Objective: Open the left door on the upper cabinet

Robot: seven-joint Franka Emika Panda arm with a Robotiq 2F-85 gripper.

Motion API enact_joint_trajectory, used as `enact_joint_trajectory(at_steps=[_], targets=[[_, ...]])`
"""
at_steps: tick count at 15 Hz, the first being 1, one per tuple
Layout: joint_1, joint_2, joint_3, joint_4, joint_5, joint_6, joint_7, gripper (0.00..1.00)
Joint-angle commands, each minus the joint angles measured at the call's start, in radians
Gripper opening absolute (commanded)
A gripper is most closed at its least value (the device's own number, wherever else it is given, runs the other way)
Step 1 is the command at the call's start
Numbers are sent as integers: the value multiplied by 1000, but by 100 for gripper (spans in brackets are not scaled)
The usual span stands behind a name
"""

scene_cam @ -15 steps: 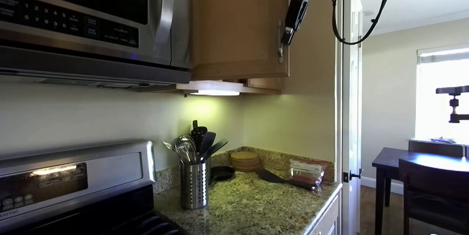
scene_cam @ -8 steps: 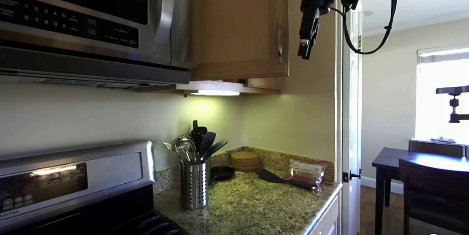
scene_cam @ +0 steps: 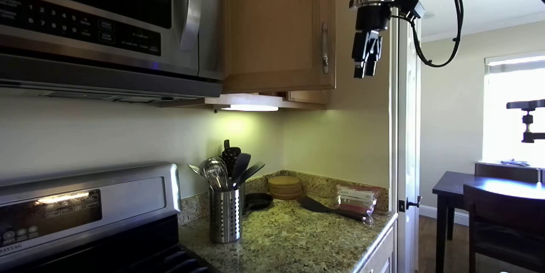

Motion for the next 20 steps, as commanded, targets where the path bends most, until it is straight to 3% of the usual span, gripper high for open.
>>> enact_joint_trajectory(at_steps=[1,11,20], targets=[[-42,7,-12,-26,-78,75,57,100],[-76,122,-36,-28,-33,399,248,100],[-40,109,-56,-48,127,518,151,100]])
